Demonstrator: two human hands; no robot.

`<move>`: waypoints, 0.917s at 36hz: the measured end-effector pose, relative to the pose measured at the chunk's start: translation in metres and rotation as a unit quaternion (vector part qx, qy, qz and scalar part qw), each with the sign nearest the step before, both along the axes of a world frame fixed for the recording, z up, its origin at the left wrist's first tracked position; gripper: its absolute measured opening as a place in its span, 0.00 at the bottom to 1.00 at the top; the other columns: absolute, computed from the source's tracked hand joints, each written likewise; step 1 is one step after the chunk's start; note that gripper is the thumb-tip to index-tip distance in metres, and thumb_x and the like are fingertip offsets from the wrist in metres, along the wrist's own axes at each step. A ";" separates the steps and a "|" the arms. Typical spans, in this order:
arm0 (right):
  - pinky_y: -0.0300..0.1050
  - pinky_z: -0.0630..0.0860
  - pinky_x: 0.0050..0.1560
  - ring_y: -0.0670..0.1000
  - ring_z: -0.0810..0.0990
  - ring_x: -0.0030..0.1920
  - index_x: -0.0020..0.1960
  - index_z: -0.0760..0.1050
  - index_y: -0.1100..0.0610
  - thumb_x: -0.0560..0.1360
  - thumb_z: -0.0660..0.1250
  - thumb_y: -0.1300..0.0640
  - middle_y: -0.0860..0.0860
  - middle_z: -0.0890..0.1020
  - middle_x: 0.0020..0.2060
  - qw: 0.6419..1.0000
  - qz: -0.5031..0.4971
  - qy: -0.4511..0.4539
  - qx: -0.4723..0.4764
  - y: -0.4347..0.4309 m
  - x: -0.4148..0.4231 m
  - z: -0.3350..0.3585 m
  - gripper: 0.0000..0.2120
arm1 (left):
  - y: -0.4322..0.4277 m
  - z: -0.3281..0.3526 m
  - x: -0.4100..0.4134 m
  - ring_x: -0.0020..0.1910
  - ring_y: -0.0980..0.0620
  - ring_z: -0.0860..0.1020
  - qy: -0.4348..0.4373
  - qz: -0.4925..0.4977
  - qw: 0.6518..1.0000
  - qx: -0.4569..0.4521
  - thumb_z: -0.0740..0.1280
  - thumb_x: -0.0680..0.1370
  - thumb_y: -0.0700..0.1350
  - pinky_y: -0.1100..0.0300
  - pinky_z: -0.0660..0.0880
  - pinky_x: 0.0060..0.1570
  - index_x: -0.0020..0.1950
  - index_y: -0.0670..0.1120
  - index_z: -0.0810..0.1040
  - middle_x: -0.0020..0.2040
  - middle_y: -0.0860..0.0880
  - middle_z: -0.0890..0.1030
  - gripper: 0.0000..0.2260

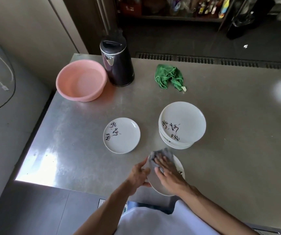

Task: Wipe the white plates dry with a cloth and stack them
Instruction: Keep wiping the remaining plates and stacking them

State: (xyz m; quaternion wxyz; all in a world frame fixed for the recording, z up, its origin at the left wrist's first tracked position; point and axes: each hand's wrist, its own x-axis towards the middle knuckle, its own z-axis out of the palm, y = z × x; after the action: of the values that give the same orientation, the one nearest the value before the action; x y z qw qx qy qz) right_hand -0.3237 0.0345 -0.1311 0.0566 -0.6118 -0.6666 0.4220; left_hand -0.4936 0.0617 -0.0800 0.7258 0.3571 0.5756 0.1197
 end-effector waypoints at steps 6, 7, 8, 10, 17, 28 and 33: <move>0.41 0.37 0.78 0.42 0.39 0.79 0.81 0.49 0.51 0.86 0.48 0.48 0.42 0.45 0.79 0.997 0.033 0.065 -0.030 -0.011 -0.005 0.005 0.25 | -0.004 0.000 -0.002 0.56 0.44 0.84 0.020 -0.005 0.999 0.025 0.62 0.84 0.41 0.44 0.84 0.52 0.67 0.50 0.78 0.58 0.40 0.84 0.13; 0.42 0.39 0.79 0.41 0.41 0.79 0.81 0.50 0.50 0.86 0.49 0.48 0.41 0.46 0.78 0.996 0.045 0.075 -0.025 -0.014 -0.004 0.005 0.25 | -0.004 0.000 -0.002 0.56 0.44 0.84 0.028 -0.007 0.999 0.032 0.62 0.84 0.41 0.41 0.83 0.52 0.65 0.48 0.79 0.58 0.40 0.84 0.12; 0.41 0.39 0.79 0.41 0.42 0.79 0.81 0.51 0.50 0.86 0.49 0.47 0.40 0.46 0.78 0.997 0.042 0.067 -0.024 -0.014 -0.003 0.003 0.25 | -0.005 -0.001 -0.002 0.55 0.44 0.84 0.034 -0.004 0.999 0.037 0.62 0.84 0.40 0.40 0.83 0.52 0.65 0.47 0.79 0.57 0.40 0.84 0.12; 0.40 0.37 0.77 0.43 0.42 0.80 0.81 0.50 0.52 0.86 0.48 0.46 0.42 0.46 0.79 1.000 0.019 -0.001 -0.023 -0.011 0.001 -0.002 0.26 | -0.008 -0.003 0.000 0.52 0.44 0.85 0.042 0.025 0.998 0.040 0.61 0.83 0.37 0.41 0.84 0.49 0.67 0.50 0.78 0.55 0.38 0.84 0.16; 0.36 0.34 0.74 0.44 0.44 0.80 0.81 0.50 0.56 0.86 0.47 0.48 0.51 0.49 0.81 0.986 -0.149 -0.047 -0.060 -0.011 -0.005 0.001 0.26 | -0.022 -0.020 -0.004 0.47 0.47 0.83 0.066 0.161 0.984 0.033 0.63 0.78 0.33 0.49 0.83 0.42 0.58 0.47 0.75 0.52 0.43 0.84 0.12; 0.37 0.43 0.77 0.35 0.45 0.77 0.80 0.56 0.42 0.86 0.49 0.45 0.36 0.53 0.79 0.974 -0.045 0.207 -0.078 -0.016 -0.029 0.036 0.23 | -0.019 -0.020 -0.011 0.53 0.42 0.84 0.043 0.175 0.983 -0.023 0.70 0.77 0.47 0.46 0.83 0.52 0.58 0.44 0.79 0.53 0.41 0.85 0.12; 0.46 0.39 0.78 0.48 0.44 0.80 0.81 0.50 0.52 0.86 0.47 0.48 0.49 0.49 0.81 0.993 -0.066 -0.049 -0.082 -0.006 -0.019 0.015 0.25 | -0.022 -0.014 -0.019 0.46 0.45 0.81 0.008 0.136 0.989 -0.055 0.64 0.67 0.41 0.53 0.82 0.44 0.54 0.38 0.82 0.45 0.41 0.80 0.18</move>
State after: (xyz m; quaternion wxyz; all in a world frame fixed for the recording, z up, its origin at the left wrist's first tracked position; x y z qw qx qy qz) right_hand -0.3424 0.0289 -0.1166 0.0014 -0.6773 -0.5897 0.4399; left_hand -0.5126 0.0392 -0.0938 0.7164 0.2365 0.6305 0.1822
